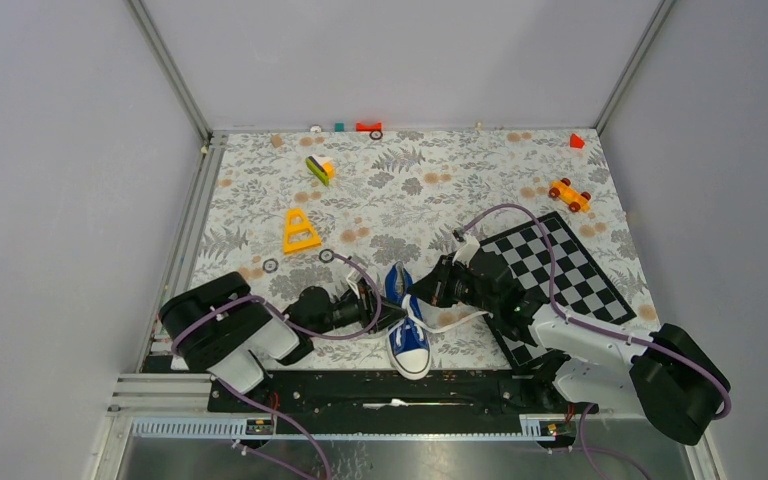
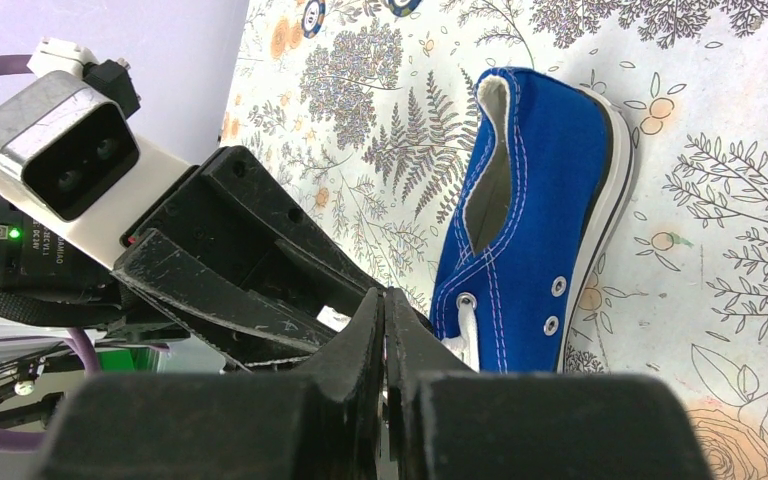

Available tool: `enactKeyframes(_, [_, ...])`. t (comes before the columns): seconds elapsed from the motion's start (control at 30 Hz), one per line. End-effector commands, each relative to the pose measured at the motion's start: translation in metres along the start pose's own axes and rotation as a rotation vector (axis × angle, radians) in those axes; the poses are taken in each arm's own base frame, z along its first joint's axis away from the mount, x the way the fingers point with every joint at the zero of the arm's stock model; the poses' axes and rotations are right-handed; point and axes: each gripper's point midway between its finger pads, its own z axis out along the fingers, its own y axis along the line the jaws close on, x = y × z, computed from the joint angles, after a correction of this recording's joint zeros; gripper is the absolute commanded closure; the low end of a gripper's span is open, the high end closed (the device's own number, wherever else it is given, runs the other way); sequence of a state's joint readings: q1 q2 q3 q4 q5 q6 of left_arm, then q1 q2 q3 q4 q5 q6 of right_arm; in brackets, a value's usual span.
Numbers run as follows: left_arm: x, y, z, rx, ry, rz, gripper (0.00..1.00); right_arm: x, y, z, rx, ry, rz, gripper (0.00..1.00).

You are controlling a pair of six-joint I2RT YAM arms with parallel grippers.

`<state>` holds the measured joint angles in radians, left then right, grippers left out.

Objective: Tie the shoes
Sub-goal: Adjust the shoelace on the shoelace.

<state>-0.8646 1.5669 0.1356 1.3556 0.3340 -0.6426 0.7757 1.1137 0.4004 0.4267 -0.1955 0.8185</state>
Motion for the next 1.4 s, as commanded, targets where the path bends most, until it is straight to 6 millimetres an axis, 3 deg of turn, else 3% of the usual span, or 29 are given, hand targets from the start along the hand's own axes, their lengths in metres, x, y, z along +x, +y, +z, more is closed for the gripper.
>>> enactKeyframes(0.0, [-0.015, -0.015, 0.008, 0.065, -0.051, 0.026, 0.72, -0.011, 0.011, 0.0, -0.03, -0.027, -0.027, 1.0])
enactKeyframes(0.27, [-0.021, -0.015, 0.007, 0.06, -0.072, 0.039, 0.93, -0.011, 0.013, 0.001, -0.04, -0.023, -0.027, 1.0])
enactKeyframes(0.43, [-0.022, -0.017, 0.005, 0.062, -0.077, 0.045, 0.98, -0.011, 0.014, 0.001, -0.042, -0.022, -0.027, 1.0])
enactKeyframes(0.5, [-0.022, -0.016, 0.005, 0.061, -0.078, 0.044, 0.96, -0.011, 0.014, 0.001, -0.042, -0.022, -0.027, 1.0])
enactKeyframes(0.63, [-0.025, -0.015, 0.003, 0.044, -0.096, 0.041, 0.67, -0.012, 0.014, 0.0, -0.041, -0.022, -0.027, 1.0])
enactKeyframes(0.7, [-0.027, -0.014, 0.002, 0.036, -0.107, 0.046, 0.63, -0.012, 0.014, 0.0, -0.041, -0.023, -0.028, 1.0])
enactKeyframes(1.37, [-0.029, -0.018, 0.015, 0.059, -0.099, 0.062, 0.72, -0.012, 0.019, 0.003, -0.059, -0.013, -0.023, 1.0])
